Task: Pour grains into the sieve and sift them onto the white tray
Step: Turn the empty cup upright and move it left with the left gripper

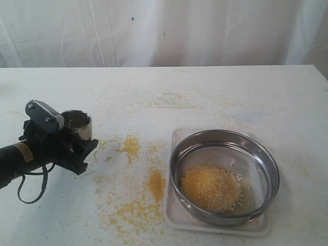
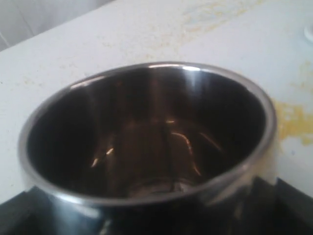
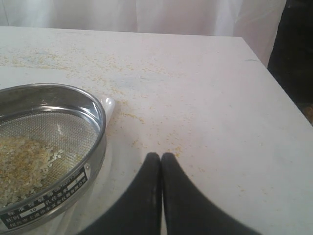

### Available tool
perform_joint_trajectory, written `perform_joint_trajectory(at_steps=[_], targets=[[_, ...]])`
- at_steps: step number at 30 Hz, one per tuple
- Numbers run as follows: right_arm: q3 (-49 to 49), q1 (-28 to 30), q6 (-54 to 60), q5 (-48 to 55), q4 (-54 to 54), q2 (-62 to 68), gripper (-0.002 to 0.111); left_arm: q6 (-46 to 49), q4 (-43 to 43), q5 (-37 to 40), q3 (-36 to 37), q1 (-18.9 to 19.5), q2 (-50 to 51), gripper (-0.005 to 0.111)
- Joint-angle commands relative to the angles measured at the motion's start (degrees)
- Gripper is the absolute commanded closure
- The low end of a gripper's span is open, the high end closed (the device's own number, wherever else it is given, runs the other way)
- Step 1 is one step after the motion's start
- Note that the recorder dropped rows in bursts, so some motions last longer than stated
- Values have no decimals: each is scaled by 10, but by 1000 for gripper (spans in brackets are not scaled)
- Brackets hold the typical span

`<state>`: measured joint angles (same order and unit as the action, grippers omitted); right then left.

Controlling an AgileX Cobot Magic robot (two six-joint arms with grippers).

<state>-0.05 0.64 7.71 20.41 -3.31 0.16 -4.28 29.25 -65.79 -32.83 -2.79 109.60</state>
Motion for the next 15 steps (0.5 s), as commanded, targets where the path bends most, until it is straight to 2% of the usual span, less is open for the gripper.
perform_joint_trajectory(at_steps=[1,3,6,11,15], targets=[[1,-1,-1,-4,3,-2,108,59,12,71,0,2,7,107],[1,-1,-1,-4,3,-2,108,73,10,64,0,2,20,107],[1,-1,-1,-4,3,-2,108,49,-10,-42,0,2,60,107],[1,-1,-1,-4,3,-2,108,26,-35,-42,-35,3,106,107],[1,-1,-1,-4,3,-2,108,7,10,-42,-62,3,129,107]])
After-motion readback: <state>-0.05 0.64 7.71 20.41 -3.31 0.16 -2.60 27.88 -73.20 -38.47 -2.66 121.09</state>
